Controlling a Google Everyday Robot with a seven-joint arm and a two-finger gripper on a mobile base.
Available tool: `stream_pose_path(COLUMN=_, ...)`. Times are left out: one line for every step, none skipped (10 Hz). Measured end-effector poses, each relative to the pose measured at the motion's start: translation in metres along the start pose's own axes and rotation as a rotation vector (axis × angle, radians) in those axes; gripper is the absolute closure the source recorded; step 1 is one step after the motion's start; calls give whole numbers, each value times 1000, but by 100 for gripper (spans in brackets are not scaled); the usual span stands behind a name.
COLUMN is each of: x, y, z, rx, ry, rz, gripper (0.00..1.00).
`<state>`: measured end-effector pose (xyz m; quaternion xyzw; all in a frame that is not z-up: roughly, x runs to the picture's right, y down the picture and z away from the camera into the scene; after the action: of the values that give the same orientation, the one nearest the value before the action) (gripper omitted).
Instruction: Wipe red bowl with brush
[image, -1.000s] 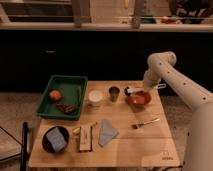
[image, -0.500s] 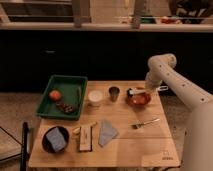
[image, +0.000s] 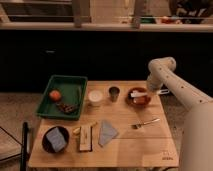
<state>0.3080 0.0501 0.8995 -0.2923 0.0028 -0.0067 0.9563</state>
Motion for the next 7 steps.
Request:
stream_pose_path(x=5, y=2, z=2, rx=-7, ry=7, rz=6, gripper=97)
stream_pose_path(x=14, y=4, z=3, rx=-13, ry=18, rz=17, gripper=97)
stream_pose_path(x=21, y=5, z=3, rx=-16, ry=22, rz=33, gripper=97)
stream_pose_path(x=28, y=5, z=2, rx=-16, ry=26, rz=47, gripper=97)
stream_pose_path(x=35, y=6, z=1, rx=-14, ry=29, rz=65, gripper=97)
stream_pose_path(x=40, y=4, z=0, rx=-11, ry=35, rz=78, gripper=97)
stream_pose_path(x=41, y=-1, z=-1, rx=-6, ry=39, rz=83, gripper=97)
